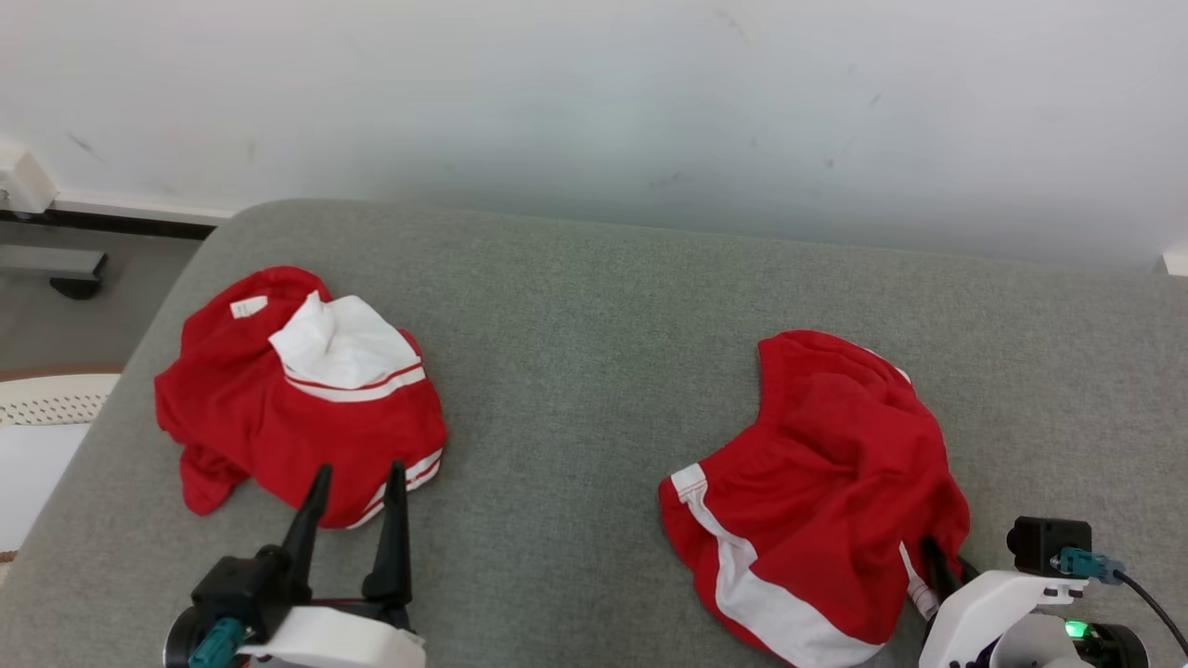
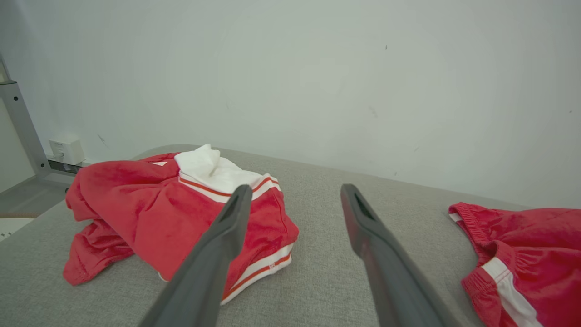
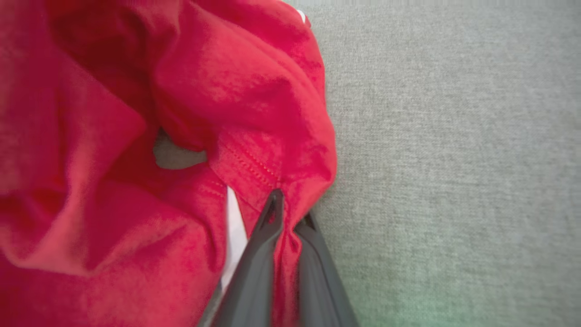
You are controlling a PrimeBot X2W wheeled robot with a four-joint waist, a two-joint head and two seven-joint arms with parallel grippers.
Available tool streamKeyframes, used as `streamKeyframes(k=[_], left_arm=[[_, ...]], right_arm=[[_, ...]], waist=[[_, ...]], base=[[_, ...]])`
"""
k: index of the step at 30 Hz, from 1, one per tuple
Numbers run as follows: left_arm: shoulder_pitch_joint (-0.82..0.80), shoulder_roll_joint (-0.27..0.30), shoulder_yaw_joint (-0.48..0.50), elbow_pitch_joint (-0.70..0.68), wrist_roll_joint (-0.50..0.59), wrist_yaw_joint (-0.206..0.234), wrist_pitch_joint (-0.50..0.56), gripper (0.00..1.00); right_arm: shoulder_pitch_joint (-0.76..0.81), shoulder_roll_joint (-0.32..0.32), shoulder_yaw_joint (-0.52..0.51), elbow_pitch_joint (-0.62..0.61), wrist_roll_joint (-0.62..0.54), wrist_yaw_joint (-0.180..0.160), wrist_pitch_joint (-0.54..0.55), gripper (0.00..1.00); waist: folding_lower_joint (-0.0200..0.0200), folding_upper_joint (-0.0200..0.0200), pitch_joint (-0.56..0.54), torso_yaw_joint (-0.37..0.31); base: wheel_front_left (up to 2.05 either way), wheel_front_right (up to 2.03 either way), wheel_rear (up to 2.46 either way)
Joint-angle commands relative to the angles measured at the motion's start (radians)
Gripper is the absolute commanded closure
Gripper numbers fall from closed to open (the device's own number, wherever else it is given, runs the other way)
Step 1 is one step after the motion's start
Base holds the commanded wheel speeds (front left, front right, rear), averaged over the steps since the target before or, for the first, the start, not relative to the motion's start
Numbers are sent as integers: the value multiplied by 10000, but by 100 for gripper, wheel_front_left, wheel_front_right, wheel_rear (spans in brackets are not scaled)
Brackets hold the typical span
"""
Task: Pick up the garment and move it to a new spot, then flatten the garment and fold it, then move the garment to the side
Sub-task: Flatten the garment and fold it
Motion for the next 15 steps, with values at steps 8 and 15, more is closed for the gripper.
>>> streamKeyframes(k=[8, 15], left_arm=[[-12, 28, -274, -31, -234, 121, -9, 0], [-506, 29, -419, -198, -453, 164, -9, 0]], right_arm=[[-846, -850, 94, -766, -423, 3, -21, 100], [-2888, -2328, 622, -984, -814, -3, 640, 100]], waist=[[-1, 0, -10, 149], [-1, 0, 1017, 515]], base=[[0, 0, 0], [0, 0, 0]])
